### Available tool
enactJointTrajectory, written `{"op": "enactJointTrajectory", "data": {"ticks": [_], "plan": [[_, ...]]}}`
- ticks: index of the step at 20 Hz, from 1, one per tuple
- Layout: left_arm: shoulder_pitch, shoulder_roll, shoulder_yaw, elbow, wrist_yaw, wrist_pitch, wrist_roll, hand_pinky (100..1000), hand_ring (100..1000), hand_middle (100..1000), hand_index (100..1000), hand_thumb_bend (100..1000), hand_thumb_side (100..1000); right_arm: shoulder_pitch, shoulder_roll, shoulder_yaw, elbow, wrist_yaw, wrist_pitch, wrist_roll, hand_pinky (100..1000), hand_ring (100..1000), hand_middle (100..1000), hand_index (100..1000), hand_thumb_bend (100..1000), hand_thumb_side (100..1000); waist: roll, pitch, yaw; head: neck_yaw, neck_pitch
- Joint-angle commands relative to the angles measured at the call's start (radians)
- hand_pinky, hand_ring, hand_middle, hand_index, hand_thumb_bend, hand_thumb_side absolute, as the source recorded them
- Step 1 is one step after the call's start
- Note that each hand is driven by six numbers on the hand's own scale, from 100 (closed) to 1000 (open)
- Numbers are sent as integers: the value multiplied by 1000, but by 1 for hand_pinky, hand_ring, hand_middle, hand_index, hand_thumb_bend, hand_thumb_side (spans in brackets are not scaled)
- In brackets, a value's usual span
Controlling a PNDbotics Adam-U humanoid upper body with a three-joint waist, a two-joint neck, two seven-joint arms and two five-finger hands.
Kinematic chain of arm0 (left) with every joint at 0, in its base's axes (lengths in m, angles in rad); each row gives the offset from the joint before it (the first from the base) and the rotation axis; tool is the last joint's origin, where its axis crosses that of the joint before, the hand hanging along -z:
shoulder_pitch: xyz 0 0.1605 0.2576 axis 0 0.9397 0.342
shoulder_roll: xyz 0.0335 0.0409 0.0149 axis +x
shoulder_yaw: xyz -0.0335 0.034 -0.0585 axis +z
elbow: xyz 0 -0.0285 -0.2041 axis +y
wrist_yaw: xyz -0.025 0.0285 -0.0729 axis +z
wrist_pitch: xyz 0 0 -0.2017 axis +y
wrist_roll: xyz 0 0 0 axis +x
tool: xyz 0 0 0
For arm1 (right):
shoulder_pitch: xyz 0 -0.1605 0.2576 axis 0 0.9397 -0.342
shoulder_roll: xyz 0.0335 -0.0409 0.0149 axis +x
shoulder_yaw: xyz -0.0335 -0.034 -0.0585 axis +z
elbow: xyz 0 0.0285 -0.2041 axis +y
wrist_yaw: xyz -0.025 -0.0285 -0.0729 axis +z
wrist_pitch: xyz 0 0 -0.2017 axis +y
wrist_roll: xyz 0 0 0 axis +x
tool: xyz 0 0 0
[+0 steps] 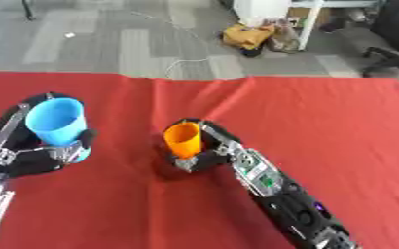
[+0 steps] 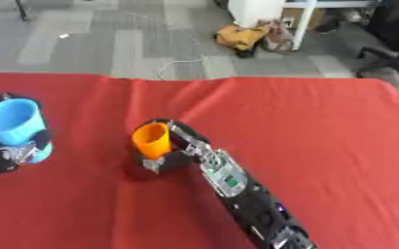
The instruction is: Pour the contents of one cup into another cup.
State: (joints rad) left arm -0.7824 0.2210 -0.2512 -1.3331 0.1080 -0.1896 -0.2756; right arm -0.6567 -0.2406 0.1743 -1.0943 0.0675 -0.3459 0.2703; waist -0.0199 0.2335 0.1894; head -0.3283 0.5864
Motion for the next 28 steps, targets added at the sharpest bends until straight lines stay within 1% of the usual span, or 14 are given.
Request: {"op": "enactJointTrajectory", "data": {"ticks": [1, 6, 9, 12, 15, 18, 22, 25, 28], "plan": [[-35, 41, -3, -17, 14, -1, -4, 447, 542, 482, 658, 331, 100, -13, -20, -1, -56, 2, -9, -21, 600, 436, 458, 742, 243, 100, 4, -30, 2, -5, 0], [-57, 86, -3, -21, 29, 3, -4, 444, 541, 481, 658, 346, 100, 3, -46, 13, -146, 69, -39, -46, 604, 438, 459, 741, 231, 100, 10, -49, 6, -5, 0], [-69, 123, -3, -23, 23, 5, 1, 443, 539, 480, 659, 361, 100, 28, -59, 29, -205, 111, -55, -42, 606, 439, 460, 741, 229, 100, 14, -60, 8, -4, 1], [-81, 164, -12, -15, 23, 13, 1, 436, 534, 477, 658, 380, 100, 62, -65, 59, -250, 124, -55, -23, 604, 438, 460, 743, 235, 100, 20, -70, 9, -5, 1], [-99, 197, -18, -2, 0, 13, 13, 430, 527, 472, 654, 399, 100, 79, -57, 96, -279, 111, -50, 11, 602, 438, 460, 745, 243, 100, 24, -74, 7, -3, -1], [-119, 209, -23, 13, -30, 6, 35, 423, 521, 468, 651, 408, 100, 80, -39, 152, -290, 76, -41, 57, 599, 437, 460, 745, 249, 100, 25, -74, 4, -2, 0], [-137, 196, -31, 27, -79, -12, 72, 416, 514, 462, 648, 418, 100, 54, -15, 219, -297, 22, -28, 121, 596, 437, 460, 746, 257, 100, 24, -71, 2, -1, 2], [-148, 173, -37, 42, -120, -27, 104, 415, 514, 464, 649, 418, 100, 29, 9, 251, -294, -24, -10, 168, 591, 436, 460, 745, 265, 100, 22, -66, 0, -1, 2], [-158, 151, -47, 50, -155, -46, 130, 417, 514, 465, 650, 421, 100, 10, 31, 278, -288, -76, 20, 211, 587, 438, 460, 744, 277, 100, 19, -60, -1, -3, 0]]}}
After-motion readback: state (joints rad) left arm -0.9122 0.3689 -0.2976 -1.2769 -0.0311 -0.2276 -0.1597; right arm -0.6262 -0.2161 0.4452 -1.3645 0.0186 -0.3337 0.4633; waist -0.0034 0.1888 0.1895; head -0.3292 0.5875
